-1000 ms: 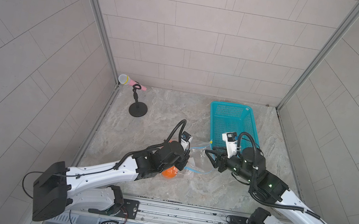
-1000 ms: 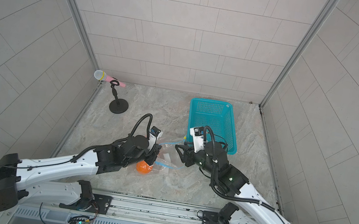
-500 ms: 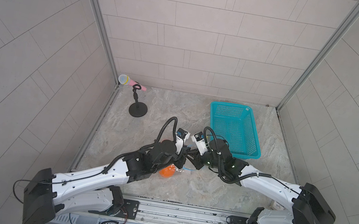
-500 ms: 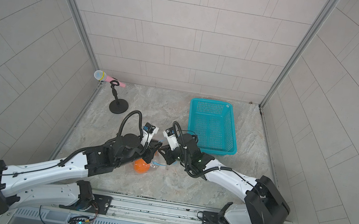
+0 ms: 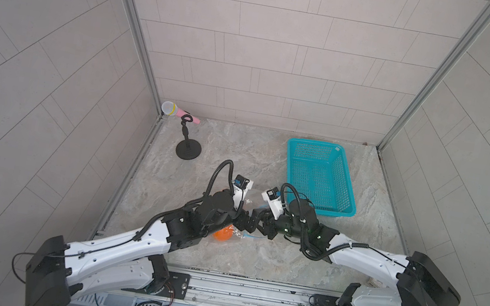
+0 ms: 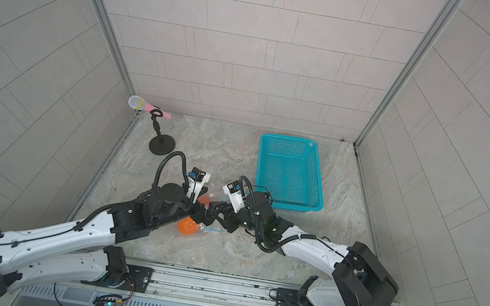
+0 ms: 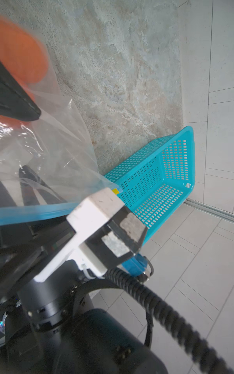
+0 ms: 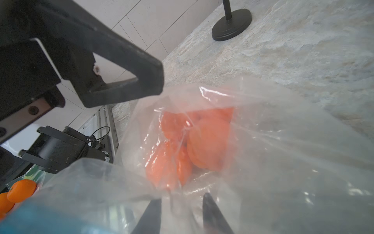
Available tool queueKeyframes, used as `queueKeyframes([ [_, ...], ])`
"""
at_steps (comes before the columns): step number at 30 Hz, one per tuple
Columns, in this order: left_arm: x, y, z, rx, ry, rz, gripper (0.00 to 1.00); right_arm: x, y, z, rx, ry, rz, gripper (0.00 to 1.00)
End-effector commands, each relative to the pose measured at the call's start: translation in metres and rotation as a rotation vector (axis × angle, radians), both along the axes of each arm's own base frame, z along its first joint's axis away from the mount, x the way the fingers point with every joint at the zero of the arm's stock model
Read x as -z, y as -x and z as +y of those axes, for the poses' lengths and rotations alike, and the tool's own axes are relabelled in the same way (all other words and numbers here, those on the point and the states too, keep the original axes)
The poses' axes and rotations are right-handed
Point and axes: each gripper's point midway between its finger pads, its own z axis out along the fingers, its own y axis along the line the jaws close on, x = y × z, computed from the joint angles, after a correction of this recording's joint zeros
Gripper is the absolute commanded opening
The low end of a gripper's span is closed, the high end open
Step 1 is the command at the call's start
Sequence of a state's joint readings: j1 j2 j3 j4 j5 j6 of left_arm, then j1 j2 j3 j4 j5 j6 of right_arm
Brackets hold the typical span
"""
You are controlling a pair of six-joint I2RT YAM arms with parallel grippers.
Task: Open the zip-top bag and take out the orange
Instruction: Pick up the orange from the zipper food storage bag.
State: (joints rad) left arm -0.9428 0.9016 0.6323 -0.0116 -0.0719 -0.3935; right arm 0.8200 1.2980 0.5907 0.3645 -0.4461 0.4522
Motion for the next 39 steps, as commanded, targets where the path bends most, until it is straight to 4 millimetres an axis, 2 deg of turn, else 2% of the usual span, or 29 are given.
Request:
queueKeyframes([
  [1, -0.031, 0.012, 0.017, -0.008, 0.122, -0.031, 1.0, -0.011, 0.001, -0.013, 0.047, 0.025, -0.019, 0.38],
  [3, -0.047, 0.023, 0.027, 0.007, 0.181, -0.052, 1.0, -0.01, -0.001, -0.02, 0.089, 0.035, -0.013, 0.4],
  [4, -0.048, 0.026, 0.028, 0.017, 0.189, -0.046, 1.0, -0.006, -0.004, -0.024, 0.12, 0.056, 0.001, 0.41],
  [7, -0.027, 0.02, 0.042, -0.056, 0.095, -0.024, 1.0, 0.002, 0.0, -0.028, 0.149, 0.102, 0.064, 0.39],
  [8, -0.016, 0.014, 0.05, -0.113, 0.065, -0.03, 1.0, -0.013, -0.002, -0.02, 0.141, 0.071, 0.042, 0.38],
  [11, 0.004, -0.002, 0.081, -0.279, 0.013, -0.074, 1.0, -0.018, 0.0, -0.002, 0.073, 0.028, 0.046, 0.33],
  [13, 0.015, -0.009, 0.097, -0.351, -0.023, -0.085, 0.96, -0.018, 0.004, 0.013, 0.017, -0.009, 0.061, 0.3],
  [16, 0.029, -0.018, 0.109, -0.403, -0.002, -0.074, 0.79, -0.017, 0.005, 0.034, -0.036, -0.079, 0.062, 0.27],
  [20, 0.057, -0.029, 0.109, -0.384, 0.05, 0.004, 0.61, 0.004, -0.006, 0.052, -0.047, -0.072, 0.101, 0.25],
  [22, 0.064, -0.031, 0.107, -0.379, 0.051, 0.019, 0.55, 0.011, -0.008, 0.055, -0.048, -0.08, 0.104, 0.25],
  [24, 0.066, -0.034, 0.103, -0.376, 0.06, 0.018, 0.54, 0.018, -0.011, 0.059, -0.049, -0.074, 0.117, 0.25],
  [25, 0.079, -0.033, 0.103, -0.373, 0.039, 0.035, 0.53, 0.021, -0.012, 0.062, -0.058, -0.073, 0.123, 0.26],
  [26, 0.085, -0.035, 0.102, -0.373, 0.028, 0.041, 0.5, 0.024, -0.012, 0.066, -0.067, -0.072, 0.132, 0.26],
  [29, 0.095, -0.039, 0.092, -0.346, 0.044, 0.055, 0.32, 0.028, -0.007, 0.075, -0.117, -0.106, 0.17, 0.29],
  [31, 0.098, -0.039, 0.087, -0.328, 0.057, 0.068, 0.31, 0.034, -0.008, 0.072, -0.101, -0.105, 0.176, 0.31],
  [35, 0.112, -0.038, 0.083, -0.316, 0.041, 0.113, 0.31, 0.054, -0.026, 0.053, 0.014, 0.037, 0.13, 0.34],
  [39, 0.12, -0.043, 0.089, -0.355, 0.02, 0.09, 0.41, 0.057, -0.041, 0.042, 0.077, 0.113, 0.047, 0.43],
])
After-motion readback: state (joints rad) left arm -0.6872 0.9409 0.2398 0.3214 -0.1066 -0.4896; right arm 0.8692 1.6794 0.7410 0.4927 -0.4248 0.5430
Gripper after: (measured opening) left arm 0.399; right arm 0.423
